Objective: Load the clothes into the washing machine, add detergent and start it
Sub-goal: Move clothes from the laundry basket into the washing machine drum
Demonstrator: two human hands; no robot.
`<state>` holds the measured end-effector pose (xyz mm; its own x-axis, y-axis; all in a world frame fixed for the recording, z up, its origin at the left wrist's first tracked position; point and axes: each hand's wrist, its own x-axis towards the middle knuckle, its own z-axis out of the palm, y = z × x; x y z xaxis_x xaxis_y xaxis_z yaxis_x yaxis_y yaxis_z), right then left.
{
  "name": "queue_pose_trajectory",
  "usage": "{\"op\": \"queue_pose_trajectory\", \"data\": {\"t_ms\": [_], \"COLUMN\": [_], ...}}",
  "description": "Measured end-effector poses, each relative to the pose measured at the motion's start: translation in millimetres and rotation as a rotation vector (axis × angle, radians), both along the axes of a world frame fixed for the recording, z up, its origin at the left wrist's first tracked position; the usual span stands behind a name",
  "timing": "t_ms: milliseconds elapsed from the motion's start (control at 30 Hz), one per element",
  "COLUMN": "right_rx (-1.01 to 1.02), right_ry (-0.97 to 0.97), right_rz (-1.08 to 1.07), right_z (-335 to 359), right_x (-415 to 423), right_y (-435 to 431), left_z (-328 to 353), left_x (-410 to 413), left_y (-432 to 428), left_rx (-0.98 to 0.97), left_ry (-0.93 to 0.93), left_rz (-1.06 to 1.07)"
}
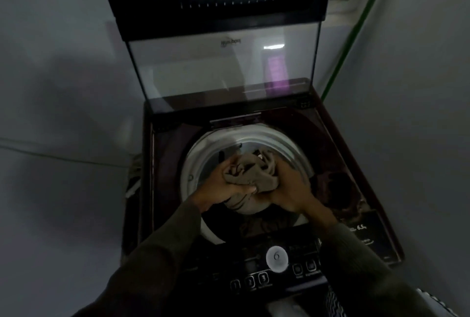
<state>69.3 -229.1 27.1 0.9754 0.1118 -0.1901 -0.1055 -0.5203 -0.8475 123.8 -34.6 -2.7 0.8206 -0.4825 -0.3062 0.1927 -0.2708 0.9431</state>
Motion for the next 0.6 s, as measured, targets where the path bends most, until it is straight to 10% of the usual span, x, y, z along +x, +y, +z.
{"op": "queue_pose_trajectory", "data": {"t_ms": [300,600], "right_rx": [-0.432,-0.455], "right_ry": [0.245,0.424], "right_rz": [0.102,0.186], "right_z": [-82,-119], "right_x": [31,38], "right_y": [30,29], "left_z": [-66,-102], "left_x": [17,-4], "left_y": [8,-8], "left_rx": [0.576,0.645], "left_ry": [-0.173,-0.018], "left_rz": [-0.161,-0.193]}}
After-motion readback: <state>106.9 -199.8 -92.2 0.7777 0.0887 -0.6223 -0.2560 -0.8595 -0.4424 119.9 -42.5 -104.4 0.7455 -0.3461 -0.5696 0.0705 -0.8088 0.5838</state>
